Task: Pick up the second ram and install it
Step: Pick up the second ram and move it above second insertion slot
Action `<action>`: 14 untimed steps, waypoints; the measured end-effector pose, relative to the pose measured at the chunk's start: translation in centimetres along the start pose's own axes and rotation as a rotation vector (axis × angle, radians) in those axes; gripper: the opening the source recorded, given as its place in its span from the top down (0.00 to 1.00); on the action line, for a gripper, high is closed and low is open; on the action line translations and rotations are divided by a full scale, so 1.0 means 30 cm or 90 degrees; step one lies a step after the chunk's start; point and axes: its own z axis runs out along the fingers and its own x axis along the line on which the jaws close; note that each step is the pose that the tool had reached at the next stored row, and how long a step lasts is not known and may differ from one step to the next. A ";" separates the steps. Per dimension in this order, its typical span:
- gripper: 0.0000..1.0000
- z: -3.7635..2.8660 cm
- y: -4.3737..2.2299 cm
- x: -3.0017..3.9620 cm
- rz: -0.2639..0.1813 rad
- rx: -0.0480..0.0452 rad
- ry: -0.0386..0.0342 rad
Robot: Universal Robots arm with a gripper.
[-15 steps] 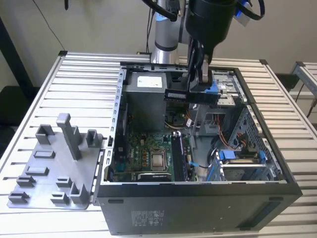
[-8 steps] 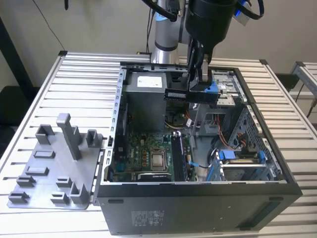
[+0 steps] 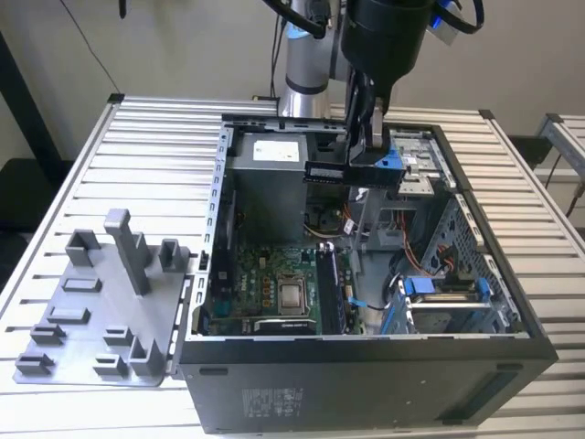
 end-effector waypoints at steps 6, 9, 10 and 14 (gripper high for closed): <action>0.86 0.006 0.002 -0.033 0.000 0.0013 0.0001; 0.86 0.008 -0.001 -0.042 -0.003 0.0011 0.0000; 0.86 0.008 -0.002 -0.043 -0.005 0.0009 0.0001; 0.86 0.008 -0.008 -0.045 -0.015 0.0000 0.0000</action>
